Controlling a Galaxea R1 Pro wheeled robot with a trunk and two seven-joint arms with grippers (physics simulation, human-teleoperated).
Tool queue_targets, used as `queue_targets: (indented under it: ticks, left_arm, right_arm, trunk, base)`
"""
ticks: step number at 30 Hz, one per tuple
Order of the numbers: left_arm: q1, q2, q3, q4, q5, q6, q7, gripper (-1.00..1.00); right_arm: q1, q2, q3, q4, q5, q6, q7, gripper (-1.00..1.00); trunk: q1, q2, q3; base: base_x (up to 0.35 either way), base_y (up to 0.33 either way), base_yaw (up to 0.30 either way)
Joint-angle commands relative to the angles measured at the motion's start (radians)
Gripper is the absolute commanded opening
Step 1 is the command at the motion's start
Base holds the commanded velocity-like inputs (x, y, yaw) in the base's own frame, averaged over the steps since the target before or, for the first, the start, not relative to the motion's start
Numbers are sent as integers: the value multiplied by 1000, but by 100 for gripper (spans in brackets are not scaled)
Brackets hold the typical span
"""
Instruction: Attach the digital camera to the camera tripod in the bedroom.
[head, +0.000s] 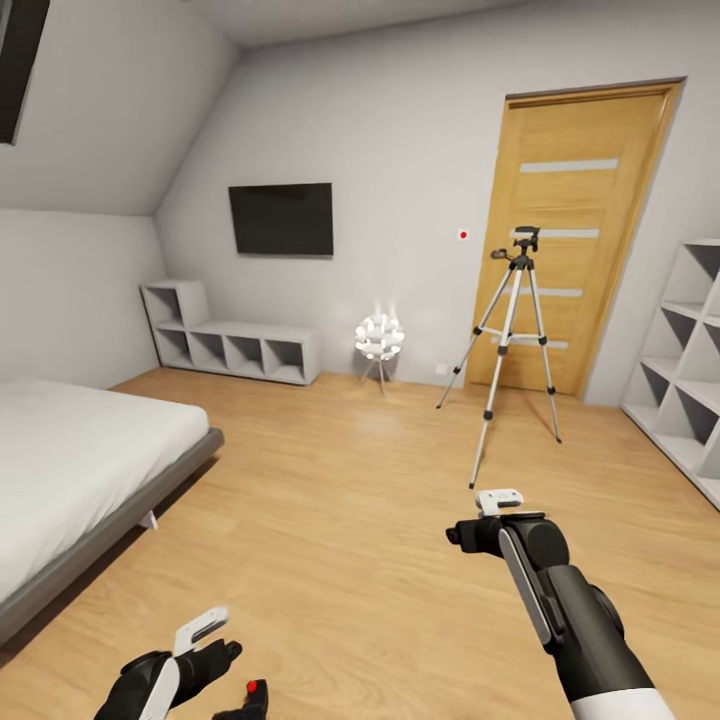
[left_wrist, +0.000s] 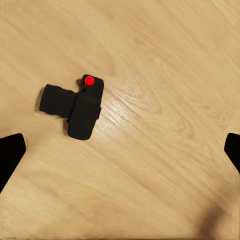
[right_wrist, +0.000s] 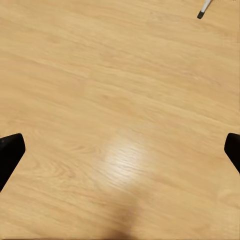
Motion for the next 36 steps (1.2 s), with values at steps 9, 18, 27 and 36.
queue_targets:
  ticks: [9, 18, 27, 36]
  left_arm:
    - [-23, -23, -21, -5, 1, 26, 14, 100]
    - [-46, -57, -159, -6, -1, 28, 168, 100]
    - [-50, -61, -215, -5, 0, 15, 246, 100]
    - [-100, -75, -231, 6, -2, -30, 256, 100]
  right_arm:
    - [1, -8, 9, -9, -4, 4, 2, 100]
    - [8, -13, 8, -66, -4, 4, 35, 100]
    - [13, -14, 6, -111, -2, 4, 47, 100]
    - [22, -13, 5, -146, -3, -9, 49, 100]
  trunk:
    - [34, -64, -29]
    - [69, -127, -58]
    - [103, -190, -86]
    - [138, -253, -114]
  base:
    - [-18, 10, 138]
    - [-2, 1, 19]
    - [0, 0, 2]
    - [0, 0, 0]
